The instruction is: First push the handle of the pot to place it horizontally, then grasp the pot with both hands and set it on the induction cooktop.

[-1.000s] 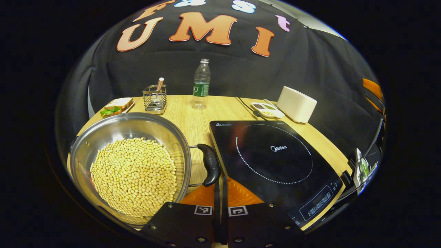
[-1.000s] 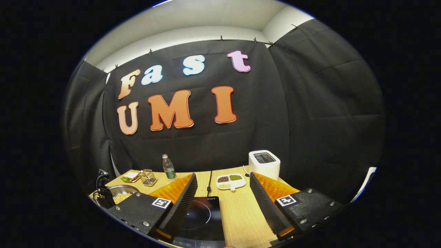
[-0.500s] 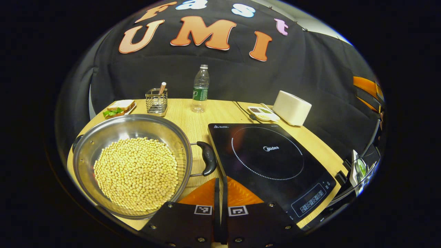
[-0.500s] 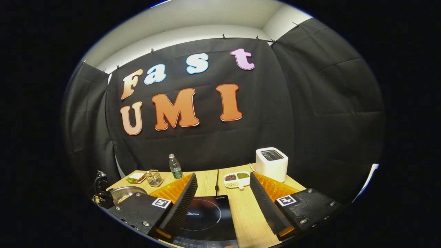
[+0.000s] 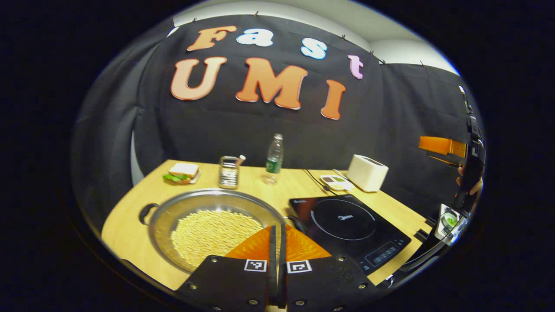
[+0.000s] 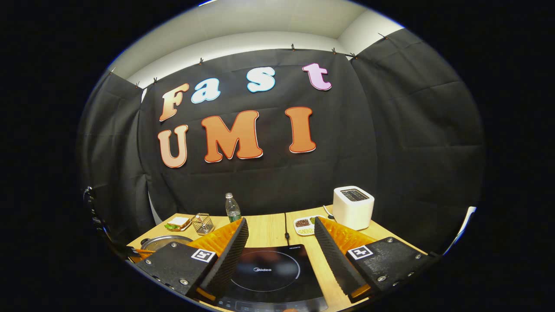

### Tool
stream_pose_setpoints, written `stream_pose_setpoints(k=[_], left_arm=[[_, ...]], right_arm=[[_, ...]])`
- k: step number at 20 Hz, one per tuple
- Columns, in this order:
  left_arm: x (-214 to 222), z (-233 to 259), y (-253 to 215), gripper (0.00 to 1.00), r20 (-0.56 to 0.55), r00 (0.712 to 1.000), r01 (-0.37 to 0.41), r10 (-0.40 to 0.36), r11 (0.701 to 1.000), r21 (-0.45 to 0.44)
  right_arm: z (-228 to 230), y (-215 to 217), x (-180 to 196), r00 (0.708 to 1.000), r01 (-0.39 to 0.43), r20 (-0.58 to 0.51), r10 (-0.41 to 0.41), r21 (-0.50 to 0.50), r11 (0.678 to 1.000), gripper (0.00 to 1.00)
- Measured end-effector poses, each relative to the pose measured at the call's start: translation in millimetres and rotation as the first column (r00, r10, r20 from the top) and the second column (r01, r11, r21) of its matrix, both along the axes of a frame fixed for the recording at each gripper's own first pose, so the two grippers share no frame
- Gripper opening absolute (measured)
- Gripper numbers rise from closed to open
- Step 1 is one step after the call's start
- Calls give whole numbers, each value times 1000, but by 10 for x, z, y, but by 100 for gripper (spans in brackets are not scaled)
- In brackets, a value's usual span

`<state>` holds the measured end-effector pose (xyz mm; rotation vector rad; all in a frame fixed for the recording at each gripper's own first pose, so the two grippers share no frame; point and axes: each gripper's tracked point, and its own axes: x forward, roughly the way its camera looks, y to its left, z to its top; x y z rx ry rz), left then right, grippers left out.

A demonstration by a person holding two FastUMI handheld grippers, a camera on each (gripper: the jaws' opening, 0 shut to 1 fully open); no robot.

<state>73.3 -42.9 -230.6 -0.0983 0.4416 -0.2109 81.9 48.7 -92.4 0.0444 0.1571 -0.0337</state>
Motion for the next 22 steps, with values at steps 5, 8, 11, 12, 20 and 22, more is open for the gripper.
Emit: stream_pose_setpoints(k=[5, 8, 11, 12, 20, 22], left_arm=[[25, 96, 982, 3, 32, 986, -161, 161, 987, -5], [42, 76, 1389, 13, 43, 977, -209, 209, 978, -5], [156, 33, 1710, 27, 65, 969, -238, 237, 971, 13], [206, 12, 1773, 47, 68, 969, -239, 238, 971, 17], [424, -466, 2043, 92, -36, 984, -175, 176, 984, 34], [457, -572, 1985, 92, -64, 988, -138, 139, 990, 19]], right_arm=[[-177, 593, 123, 1000, -12, -16, 13, 27, 1000, 95], [-394, 996, 215, 997, -57, -58, 58, 17, 998, 95], [-687, 1323, 286, 989, -81, -120, 83, 24, 996, 95], [-795, 1431, 308, 986, -86, -143, 89, 30, 996, 95], [-1523, 1969, 361, 938, -125, -326, 117, -4, 992, 96], [-1675, 2016, 371, 925, -124, -363, 112, -12, 992, 96]])
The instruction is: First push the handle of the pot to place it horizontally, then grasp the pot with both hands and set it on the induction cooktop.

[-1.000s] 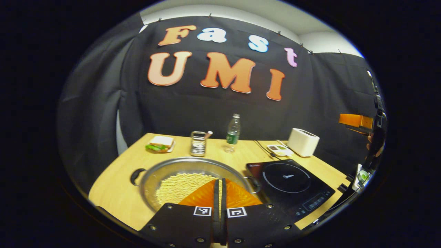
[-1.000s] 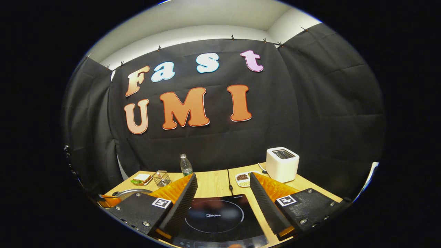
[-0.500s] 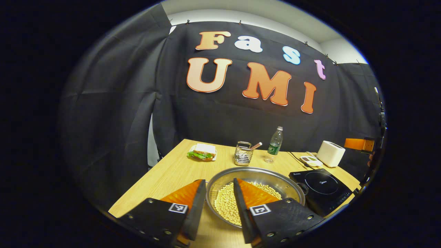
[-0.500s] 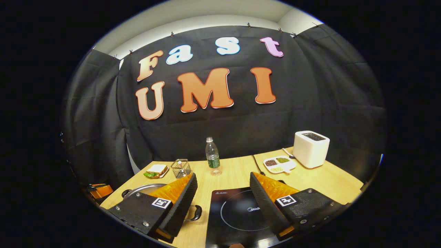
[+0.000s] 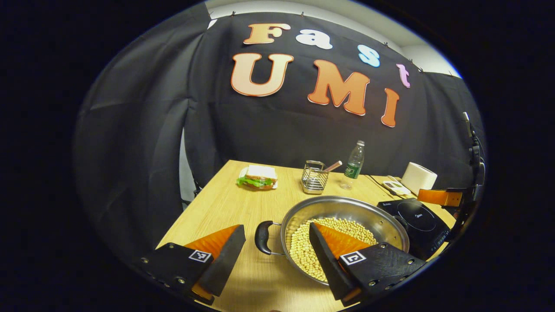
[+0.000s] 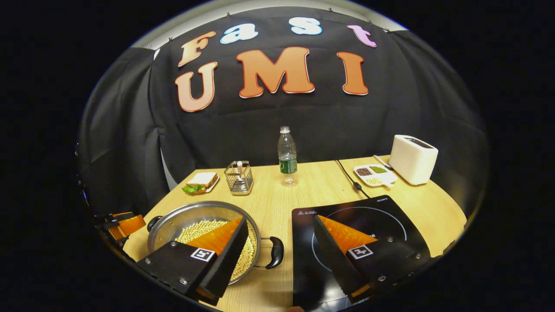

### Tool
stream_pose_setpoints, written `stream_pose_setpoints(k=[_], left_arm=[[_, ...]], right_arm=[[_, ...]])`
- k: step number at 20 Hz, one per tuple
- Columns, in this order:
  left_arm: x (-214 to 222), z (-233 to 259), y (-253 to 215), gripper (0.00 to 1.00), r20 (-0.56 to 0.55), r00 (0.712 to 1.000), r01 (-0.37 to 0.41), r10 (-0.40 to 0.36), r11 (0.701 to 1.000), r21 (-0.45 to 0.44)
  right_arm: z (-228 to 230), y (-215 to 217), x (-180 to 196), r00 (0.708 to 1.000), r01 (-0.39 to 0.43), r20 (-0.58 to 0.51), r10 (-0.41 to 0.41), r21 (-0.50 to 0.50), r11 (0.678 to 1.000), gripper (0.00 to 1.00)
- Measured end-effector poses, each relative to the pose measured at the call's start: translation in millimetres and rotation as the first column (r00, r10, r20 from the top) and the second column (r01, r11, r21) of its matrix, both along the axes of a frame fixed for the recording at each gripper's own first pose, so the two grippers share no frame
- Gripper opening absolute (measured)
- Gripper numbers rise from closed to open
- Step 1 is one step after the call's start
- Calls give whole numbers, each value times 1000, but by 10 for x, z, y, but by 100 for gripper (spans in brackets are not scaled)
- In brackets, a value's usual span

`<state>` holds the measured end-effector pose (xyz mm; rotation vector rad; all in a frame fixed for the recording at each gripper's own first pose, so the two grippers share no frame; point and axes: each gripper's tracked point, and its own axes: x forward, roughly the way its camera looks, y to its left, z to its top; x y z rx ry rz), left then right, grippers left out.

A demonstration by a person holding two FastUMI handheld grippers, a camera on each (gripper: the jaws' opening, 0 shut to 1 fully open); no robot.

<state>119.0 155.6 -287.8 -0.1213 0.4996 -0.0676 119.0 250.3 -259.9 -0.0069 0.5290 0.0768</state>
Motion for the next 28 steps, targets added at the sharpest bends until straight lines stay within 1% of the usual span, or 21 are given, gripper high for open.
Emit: stream_pose_setpoints(k=[2, 5, 9, 11, 15, 16, 17, 18, 20, 22, 23, 24, 25, 26, 27, 28], left_arm=[[47, -97, 37, 92, -24, 1000, 10, -10, 1000, 1], [81, -261, 53, 92, -80, 996, 32, -29, 999, 34], [143, -392, 75, 92, -119, 992, 54, -47, 997, 56], [184, -491, 87, 92, -136, 990, 54, -45, 997, 63], [211, -660, 47, 92, -174, 982, 75, -67, 996, 42], [226, -681, 44, 92, -180, 981, 80, -73, 996, 36], [223, -720, 34, 89, -189, 979, 86, -79, 996, 31], [239, -771, 30, 90, -201, 976, 89, -81, 995, 33], [235, -845, 57, 91, -229, 971, 86, -76, 996, 36], [253, -830, -20, 82, -225, 970, 85, -86, 996, -12], [234, -874, -33, 74, -239, 967, 90, -91, 996, -16], [207, -873, -26, 65, -252, 963, 95, -94, 995, -9], [223, -895, -34, 64, -260, 961, 99, -96, 995, 0], [230, -875, -20, 61, -265, 961, 86, -82, 996, 4], [205, -876, -13, 60, -271, 960, 75, -70, 997, 11], [200, -856, 13, 58, -270, 961, 62, -56, 998, 15]], right_arm=[[-165, 45, 8, 999, -1, -46, 0, -15, 1000, 95], [-401, 109, 5, 993, -9, -115, 6, -24, 1000, 96], [-562, 104, 24, 989, 12, -150, -19, -49, 999, 96], [-620, 121, 39, 985, 22, -170, -28, -39, 999, 96], [-729, 173, 32, 978, 22, -209, -28, -35, 999, 95], [-767, 181, 14, 975, 16, -221, -25, -39, 999, 94], [-806, 193, -8, 970, 10, -241, -19, -38, 999, 91], [-860, 231, -39, 964, 2, -265, -10, -31, 1000, 89], [-916, 258, -43, 956, 8, -292, -13, -17, 1000, 83], [-945, 207, 5, 957, 28, -287, -33, -22, 999, 75], [-921, 199, 10, 956, 30, -293, -32, -11, 999, 65], [-922, 225, -6, 954, 30, -299, -30, -4, 1000, 64], [-954, 234, 24, 956, 22, -293, -19, 5, 1000, 63], [-952, 242, 50, 959, 15, -282, -11, 12, 1000, 61], [-941, 238, 72, 961, 18, -276, -11, 23, 1000, 57], [-942, 248, 61, 961, 23, -276, -12, 36, 999, 54]])
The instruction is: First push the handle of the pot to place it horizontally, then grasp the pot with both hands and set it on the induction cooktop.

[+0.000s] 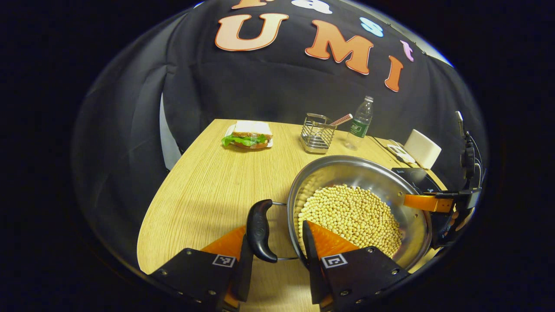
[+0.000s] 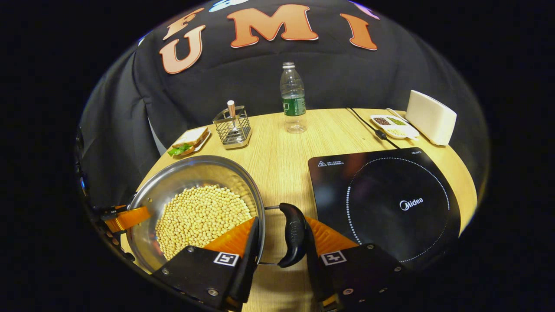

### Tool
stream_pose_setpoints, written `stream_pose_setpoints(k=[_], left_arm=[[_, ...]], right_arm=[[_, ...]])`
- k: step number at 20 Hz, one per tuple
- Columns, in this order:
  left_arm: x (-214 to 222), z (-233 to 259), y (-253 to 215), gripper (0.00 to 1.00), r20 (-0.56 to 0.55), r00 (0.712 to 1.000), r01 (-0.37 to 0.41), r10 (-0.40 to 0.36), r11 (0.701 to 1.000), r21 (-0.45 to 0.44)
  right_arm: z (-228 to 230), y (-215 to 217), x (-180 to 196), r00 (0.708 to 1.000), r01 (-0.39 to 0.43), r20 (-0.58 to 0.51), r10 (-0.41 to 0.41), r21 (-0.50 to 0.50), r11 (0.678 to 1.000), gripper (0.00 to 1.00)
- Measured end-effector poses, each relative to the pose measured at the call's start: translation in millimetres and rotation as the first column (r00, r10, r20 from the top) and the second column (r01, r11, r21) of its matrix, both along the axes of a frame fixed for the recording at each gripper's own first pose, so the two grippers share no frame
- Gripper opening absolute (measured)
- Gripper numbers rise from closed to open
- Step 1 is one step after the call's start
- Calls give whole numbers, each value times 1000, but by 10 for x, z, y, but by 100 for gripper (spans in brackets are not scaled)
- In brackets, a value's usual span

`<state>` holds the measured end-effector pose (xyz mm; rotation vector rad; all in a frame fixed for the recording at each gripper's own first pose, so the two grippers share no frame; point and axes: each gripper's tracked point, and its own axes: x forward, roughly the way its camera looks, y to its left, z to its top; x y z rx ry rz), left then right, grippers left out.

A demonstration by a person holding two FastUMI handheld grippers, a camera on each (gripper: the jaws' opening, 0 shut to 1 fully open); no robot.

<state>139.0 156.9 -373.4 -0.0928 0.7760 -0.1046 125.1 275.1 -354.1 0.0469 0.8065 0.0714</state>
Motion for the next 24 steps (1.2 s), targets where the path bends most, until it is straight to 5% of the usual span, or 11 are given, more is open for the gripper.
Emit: stream_pose_setpoints(k=[11, 24], left_arm=[[-183, 459, -162, 53, 47, 997, -68, 65, 996, 58], [-61, 698, -1070, 55, 47, 999, -19, 18, 1000, 23]], right_arm=[[288, -94, -133, 1000, -19, -5, 19, 80, 997, 49], [734, -961, -89, 999, 31, 39, -33, 63, 998, 49]])
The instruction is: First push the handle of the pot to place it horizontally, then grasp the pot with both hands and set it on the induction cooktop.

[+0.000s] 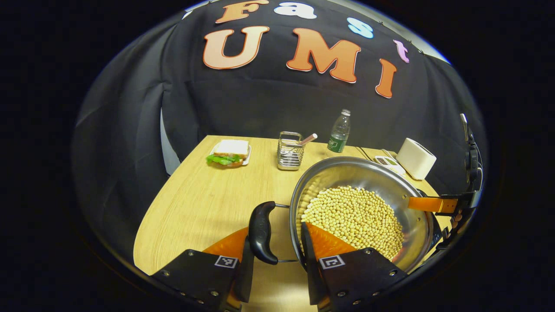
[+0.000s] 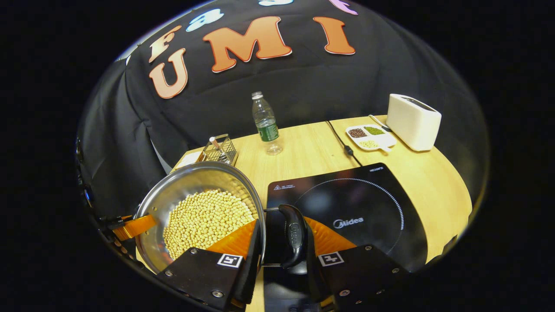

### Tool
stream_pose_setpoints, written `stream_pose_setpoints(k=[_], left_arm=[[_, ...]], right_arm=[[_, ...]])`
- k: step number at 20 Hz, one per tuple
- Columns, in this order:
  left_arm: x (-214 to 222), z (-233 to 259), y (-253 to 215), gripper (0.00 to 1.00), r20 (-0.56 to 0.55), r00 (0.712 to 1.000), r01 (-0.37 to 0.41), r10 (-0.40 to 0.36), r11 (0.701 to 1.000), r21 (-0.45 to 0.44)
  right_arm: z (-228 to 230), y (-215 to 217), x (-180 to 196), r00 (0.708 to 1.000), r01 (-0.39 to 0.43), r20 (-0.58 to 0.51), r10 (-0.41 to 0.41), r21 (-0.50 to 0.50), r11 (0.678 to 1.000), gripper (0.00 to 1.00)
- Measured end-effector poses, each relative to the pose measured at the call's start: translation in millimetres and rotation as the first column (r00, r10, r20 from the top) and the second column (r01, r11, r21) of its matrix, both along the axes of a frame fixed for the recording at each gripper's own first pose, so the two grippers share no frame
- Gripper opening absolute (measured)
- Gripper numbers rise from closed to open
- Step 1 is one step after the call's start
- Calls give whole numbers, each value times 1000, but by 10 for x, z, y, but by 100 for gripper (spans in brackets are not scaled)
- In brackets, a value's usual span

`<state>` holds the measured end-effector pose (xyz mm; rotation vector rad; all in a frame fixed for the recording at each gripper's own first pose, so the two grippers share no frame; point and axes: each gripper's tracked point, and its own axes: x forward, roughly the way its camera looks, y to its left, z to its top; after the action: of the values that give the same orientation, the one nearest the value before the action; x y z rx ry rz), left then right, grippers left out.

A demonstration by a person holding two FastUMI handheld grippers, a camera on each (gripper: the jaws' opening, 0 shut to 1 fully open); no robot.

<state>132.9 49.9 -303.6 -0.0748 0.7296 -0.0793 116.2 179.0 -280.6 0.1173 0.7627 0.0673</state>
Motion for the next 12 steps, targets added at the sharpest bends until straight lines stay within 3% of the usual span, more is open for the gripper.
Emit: stream_pose_setpoints(k=[12], left_arm=[[160, -43, -1089, 53, -14, 996, 92, -93, 995, -31]], right_arm=[[189, -1010, -1, 997, 77, 13, -76, -43, 996, 49]])
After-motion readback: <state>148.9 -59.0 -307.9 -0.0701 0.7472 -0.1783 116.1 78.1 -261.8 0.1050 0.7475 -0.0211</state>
